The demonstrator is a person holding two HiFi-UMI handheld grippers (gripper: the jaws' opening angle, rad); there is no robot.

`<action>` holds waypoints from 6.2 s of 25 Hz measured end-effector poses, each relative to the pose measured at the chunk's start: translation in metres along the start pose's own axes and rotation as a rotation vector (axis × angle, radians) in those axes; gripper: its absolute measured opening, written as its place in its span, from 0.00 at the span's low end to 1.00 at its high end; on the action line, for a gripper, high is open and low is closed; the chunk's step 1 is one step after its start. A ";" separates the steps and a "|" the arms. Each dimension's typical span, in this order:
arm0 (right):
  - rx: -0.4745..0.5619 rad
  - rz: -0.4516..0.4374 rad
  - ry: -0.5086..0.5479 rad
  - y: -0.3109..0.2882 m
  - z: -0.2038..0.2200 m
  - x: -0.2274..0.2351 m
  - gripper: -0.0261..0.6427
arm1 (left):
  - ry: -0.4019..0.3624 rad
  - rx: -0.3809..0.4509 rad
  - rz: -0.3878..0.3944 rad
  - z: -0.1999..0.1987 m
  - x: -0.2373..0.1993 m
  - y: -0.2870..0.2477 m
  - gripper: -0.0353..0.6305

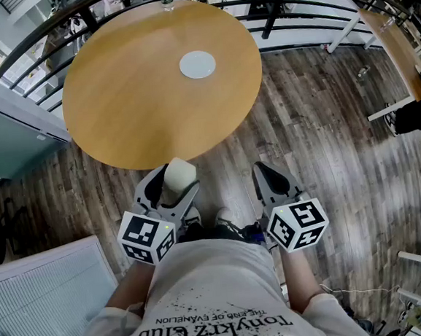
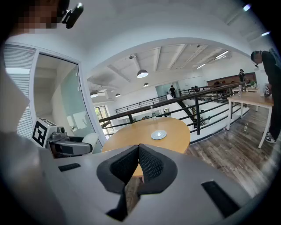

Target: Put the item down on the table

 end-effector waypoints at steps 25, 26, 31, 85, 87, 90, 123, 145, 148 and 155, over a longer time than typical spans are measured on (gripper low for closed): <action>0.020 0.014 -0.028 0.008 0.012 -0.030 0.08 | -0.006 0.014 0.015 0.009 -0.003 0.033 0.53; 0.020 0.017 -0.033 0.007 0.013 -0.032 0.08 | -0.006 0.015 0.017 0.011 -0.005 0.035 0.53; 0.028 0.036 -0.045 0.006 0.009 -0.045 0.08 | 0.017 0.032 0.031 0.013 -0.019 0.049 0.53; -0.030 -0.038 -0.016 -0.171 -0.146 0.147 0.08 | 0.037 -0.014 -0.053 -0.140 -0.123 -0.165 0.53; -0.030 -0.032 -0.022 -0.177 -0.147 0.144 0.08 | 0.024 -0.024 -0.045 -0.142 -0.129 -0.167 0.53; -0.029 -0.024 -0.030 -0.185 -0.149 0.135 0.08 | 0.011 -0.034 -0.028 -0.143 -0.141 -0.167 0.53; -0.116 0.038 -0.090 -0.299 -0.154 0.175 0.08 | -0.013 -0.176 0.062 -0.141 -0.226 -0.299 0.53; -0.164 0.030 -0.138 -0.350 -0.132 0.207 0.08 | -0.025 -0.299 0.028 -0.121 -0.275 -0.403 0.53; -0.168 0.033 -0.145 -0.351 -0.129 0.212 0.08 | -0.035 -0.319 0.020 -0.119 -0.278 -0.415 0.53; -0.176 0.032 -0.160 -0.357 -0.126 0.223 0.08 | -0.088 -0.389 0.009 -0.110 -0.284 -0.446 0.53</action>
Point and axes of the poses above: the fingertips, and each gripper's own axes: y backward along the fingers, x to its right, z out of its underside, the point moved 6 cm from there along y, backward along the fingers, and after that the axes turned 10 degrees about -x, right-handed, at the moved point
